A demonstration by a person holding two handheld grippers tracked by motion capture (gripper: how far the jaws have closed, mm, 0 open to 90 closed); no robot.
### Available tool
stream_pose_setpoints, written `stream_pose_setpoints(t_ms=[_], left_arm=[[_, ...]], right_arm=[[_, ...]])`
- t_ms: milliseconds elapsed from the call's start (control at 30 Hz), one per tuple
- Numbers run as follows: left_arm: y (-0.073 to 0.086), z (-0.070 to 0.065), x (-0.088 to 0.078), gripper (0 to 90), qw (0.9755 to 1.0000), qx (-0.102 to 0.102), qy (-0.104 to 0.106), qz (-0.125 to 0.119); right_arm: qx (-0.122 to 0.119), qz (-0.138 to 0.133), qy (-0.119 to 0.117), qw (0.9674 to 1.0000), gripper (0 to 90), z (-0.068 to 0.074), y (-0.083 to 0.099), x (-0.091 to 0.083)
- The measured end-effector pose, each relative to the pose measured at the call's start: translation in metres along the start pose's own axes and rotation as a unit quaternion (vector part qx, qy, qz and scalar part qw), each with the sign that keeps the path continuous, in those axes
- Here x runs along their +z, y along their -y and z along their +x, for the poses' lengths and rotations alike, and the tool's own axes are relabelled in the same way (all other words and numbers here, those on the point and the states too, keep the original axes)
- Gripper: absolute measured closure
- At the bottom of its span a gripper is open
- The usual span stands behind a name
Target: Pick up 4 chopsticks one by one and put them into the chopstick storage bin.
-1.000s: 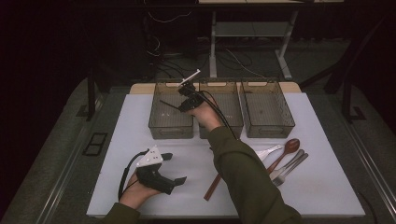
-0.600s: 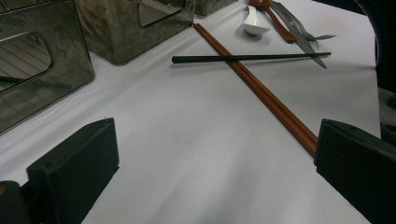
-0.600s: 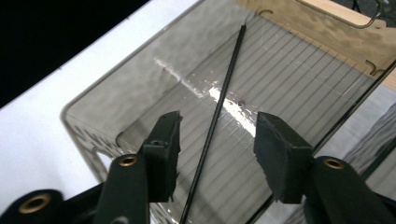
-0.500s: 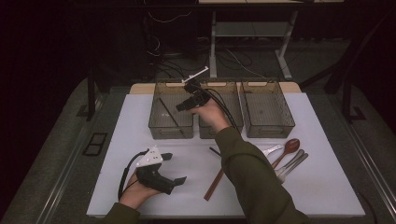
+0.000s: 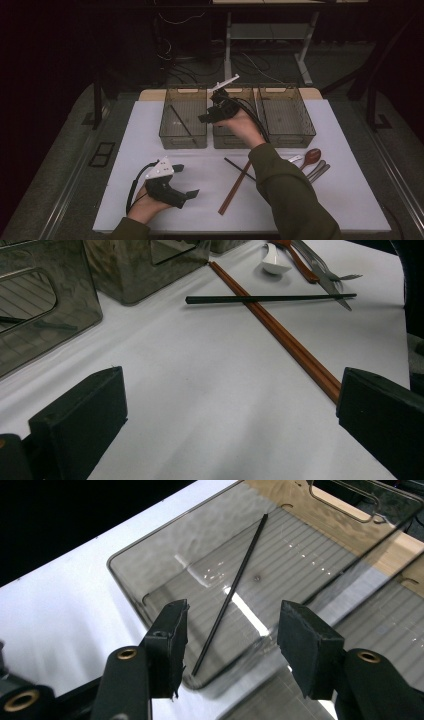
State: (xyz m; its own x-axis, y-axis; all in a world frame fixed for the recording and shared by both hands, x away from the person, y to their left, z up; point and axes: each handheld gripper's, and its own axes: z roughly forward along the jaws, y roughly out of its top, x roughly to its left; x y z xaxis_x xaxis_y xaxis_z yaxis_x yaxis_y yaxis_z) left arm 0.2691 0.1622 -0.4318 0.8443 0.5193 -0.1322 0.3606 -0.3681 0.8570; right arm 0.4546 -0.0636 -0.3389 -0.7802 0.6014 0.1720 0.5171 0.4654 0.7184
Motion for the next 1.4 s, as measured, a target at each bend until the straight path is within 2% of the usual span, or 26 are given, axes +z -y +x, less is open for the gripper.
stream_pose_setpoints(t_ms=[233, 433, 800, 1400], left_arm=[[0.002, 0.001, 0.001, 0.0, 1.0, -0.003, 0.0, 0.001], [0.004, 0.001, 0.0, 0.0, 0.9999, -0.013, -0.003, -0.009], [0.004, 0.0, 0.001, 0.0, 1.0, -0.001, -0.004, -0.003], [0.004, 0.0, 0.0, 0.0, 1.0, 0.001, -0.003, -0.004]], right_arm=[[-0.009, -0.006, -0.002, 0.9999, 44.6, -0.002, 0.017, -0.02], [-0.019, -0.013, -0.013, 0.9997, 44.2, -0.002, 0.033, -0.038], [-0.041, -0.022, -0.021, 0.9987, 44.2, 0.0, 0.058, -0.064], [-0.048, -0.034, -0.022, 0.998, 44.5, 0.001, 0.106, -0.095]])
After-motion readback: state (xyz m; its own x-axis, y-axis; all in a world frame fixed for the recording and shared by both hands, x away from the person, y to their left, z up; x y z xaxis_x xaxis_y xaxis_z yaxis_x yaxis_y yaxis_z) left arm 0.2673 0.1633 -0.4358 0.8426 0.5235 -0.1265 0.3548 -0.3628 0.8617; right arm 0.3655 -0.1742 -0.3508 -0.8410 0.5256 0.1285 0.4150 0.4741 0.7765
